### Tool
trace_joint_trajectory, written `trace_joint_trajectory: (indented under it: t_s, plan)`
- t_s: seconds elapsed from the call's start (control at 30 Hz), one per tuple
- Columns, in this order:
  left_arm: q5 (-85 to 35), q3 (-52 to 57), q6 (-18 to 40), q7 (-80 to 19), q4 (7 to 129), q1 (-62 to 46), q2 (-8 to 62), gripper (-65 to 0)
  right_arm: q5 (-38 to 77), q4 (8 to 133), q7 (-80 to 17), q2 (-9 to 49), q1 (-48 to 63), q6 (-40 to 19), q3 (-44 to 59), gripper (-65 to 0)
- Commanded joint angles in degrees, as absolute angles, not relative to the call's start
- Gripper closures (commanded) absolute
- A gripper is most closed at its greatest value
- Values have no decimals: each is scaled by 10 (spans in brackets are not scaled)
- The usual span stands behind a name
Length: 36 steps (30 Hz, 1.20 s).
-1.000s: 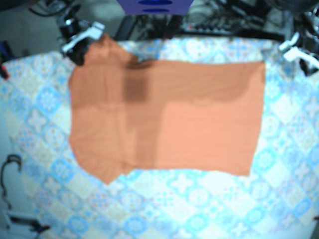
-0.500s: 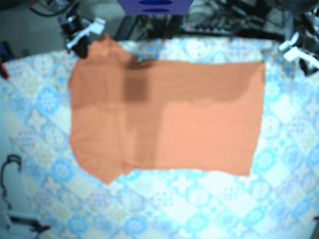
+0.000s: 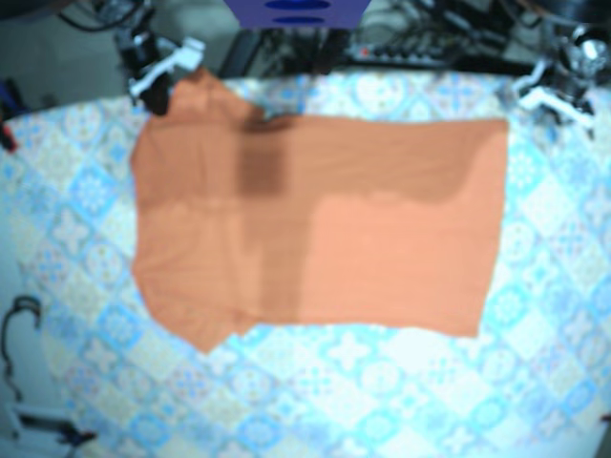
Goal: Fold the T-shirt properly
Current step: 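Lower both grippers and pinch the two corners of the shirt edge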
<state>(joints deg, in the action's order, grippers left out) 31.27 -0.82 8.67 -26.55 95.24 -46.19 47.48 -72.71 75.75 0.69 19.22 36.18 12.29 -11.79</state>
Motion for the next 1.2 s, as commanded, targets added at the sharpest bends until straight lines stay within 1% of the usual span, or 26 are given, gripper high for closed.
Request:
trace_joint_trajectory:
  t_s: [0.0, 0.13, 0.27, 0.3, 0.37, 0.47, 0.53, 0.77, 0.97, 1.17]
  plan:
    - [316, -14, 76, -262, 945, -452, 484, -185, -733, 751, 11, 195, 369, 70, -121, 0]
    - [318, -69, 79, -262, 914, -403, 484, -186, -733, 752, 11, 195, 369, 70, -121, 0]
    - [318, -115, 114, -276, 904, -357, 482, -187, -733, 752, 11, 195, 369, 70, -121, 0]
    - [317, -129, 122, -283, 903, -347, 482, -196, -733, 752, 11, 195, 369, 70, -121, 0]
    - [317, -164, 138, -291, 902, -319, 482, -237, -733, 752, 11, 195, 369, 70, -121, 0]
    - [320, -203, 156, -293, 902, -284, 482, -316, -734, 752, 11, 195, 369, 70, -121, 0]
    - [320, -218, 158, -306, 902, -268, 482, -336, -734, 752, 11, 195, 369, 70, -121, 0]
    - [320, -269, 158, -313, 902, -223, 481, -336, -734, 751, 10, 195, 369, 70, -119, 0]
    - [322, -294, 159, -313, 902, -191, 455, -336, -734, 752, 10, 195, 369, 70, -119, 0]
    - [355, -333, 159, -335, 903, -182, 453, -336, -734, 751, 10, 195, 369, 70, -119, 0]
